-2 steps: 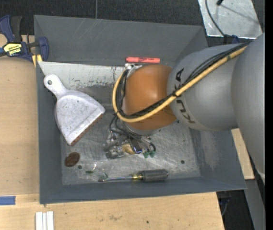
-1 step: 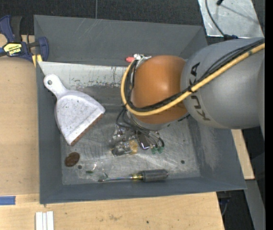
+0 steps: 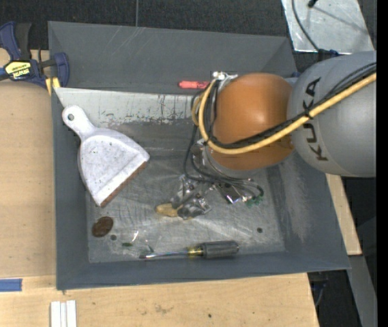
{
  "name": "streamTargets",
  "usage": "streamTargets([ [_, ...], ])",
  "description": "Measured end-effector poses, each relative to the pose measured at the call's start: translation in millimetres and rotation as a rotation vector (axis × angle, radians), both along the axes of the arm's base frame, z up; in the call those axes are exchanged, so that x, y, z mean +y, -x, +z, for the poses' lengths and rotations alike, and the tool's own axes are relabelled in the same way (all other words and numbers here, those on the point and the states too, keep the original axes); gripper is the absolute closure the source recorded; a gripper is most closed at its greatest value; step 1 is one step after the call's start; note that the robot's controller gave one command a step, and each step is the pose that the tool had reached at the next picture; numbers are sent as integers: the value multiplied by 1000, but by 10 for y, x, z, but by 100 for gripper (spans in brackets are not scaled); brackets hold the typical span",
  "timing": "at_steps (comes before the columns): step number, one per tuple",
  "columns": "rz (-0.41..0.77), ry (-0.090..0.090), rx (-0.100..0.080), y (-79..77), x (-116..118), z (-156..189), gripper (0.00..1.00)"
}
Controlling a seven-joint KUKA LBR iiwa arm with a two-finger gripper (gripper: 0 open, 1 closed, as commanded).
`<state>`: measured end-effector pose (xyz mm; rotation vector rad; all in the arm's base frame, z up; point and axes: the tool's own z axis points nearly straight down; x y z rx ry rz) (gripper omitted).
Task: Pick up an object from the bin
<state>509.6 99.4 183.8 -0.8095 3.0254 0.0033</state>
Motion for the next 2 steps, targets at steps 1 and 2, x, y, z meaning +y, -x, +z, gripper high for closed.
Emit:
streamTargets([
  [1,35,7,7,37,-415,-92,100],
  [2,64,5,14,104,-222,357,100],
])
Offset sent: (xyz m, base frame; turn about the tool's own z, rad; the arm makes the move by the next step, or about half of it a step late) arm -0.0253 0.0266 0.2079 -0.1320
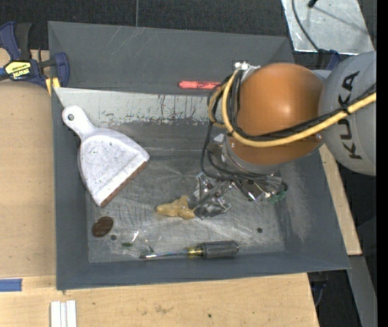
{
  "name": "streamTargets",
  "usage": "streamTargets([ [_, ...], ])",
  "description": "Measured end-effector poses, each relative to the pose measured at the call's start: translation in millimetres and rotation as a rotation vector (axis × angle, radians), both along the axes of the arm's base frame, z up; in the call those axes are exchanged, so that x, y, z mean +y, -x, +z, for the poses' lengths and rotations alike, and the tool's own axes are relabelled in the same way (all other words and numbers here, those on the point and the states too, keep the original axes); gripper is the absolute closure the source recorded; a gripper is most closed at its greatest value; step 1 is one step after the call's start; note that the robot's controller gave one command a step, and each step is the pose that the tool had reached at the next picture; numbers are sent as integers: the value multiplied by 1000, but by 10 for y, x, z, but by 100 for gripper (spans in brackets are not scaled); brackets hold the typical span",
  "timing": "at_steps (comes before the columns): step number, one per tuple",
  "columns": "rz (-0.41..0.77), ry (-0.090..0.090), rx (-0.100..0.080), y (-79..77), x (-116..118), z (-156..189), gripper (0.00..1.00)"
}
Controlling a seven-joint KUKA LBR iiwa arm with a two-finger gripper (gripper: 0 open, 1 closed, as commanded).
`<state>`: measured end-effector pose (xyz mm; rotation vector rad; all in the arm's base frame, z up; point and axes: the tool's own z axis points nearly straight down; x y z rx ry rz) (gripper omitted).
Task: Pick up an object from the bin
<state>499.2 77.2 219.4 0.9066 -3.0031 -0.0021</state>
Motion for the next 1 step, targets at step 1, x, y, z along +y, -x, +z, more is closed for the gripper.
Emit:
streamTargets([
  [1,366,-3,-2,-357,186,-822,0],
])
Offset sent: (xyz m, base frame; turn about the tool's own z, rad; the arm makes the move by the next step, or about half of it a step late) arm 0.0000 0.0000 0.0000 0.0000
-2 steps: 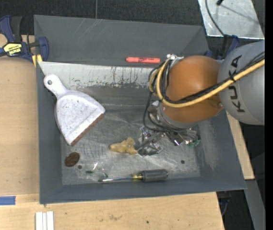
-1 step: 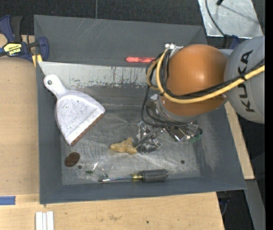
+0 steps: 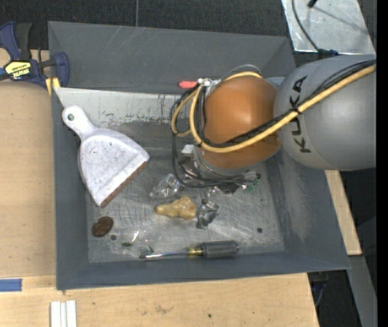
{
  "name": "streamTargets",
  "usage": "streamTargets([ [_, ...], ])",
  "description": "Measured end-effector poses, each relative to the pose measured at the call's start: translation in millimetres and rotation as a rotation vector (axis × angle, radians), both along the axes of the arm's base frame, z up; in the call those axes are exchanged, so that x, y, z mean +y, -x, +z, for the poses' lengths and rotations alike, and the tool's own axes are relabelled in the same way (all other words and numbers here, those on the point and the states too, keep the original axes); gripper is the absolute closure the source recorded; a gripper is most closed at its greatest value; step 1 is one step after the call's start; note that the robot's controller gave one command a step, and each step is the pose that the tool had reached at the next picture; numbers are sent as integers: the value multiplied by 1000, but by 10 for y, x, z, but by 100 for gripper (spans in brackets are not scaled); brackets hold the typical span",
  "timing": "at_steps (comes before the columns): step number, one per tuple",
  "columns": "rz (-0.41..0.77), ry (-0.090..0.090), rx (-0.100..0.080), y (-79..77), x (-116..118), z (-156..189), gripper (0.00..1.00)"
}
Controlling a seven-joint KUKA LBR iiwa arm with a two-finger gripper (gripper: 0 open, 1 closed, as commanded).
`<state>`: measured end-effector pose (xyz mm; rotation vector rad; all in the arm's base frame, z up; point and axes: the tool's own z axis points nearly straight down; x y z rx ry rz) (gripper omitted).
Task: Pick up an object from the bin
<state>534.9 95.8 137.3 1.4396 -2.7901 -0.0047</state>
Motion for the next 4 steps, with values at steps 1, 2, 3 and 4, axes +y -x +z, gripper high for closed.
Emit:
streamTargets([
  [1,-2,0,-6,-13,-2,38,0],
  [2,-88,-2,-10,-256,-341,-610,100],
  [3,-89,-2,-10,-256,-340,-610,100],
  [4,-62,0,-8,-326,-444,820,100],
])
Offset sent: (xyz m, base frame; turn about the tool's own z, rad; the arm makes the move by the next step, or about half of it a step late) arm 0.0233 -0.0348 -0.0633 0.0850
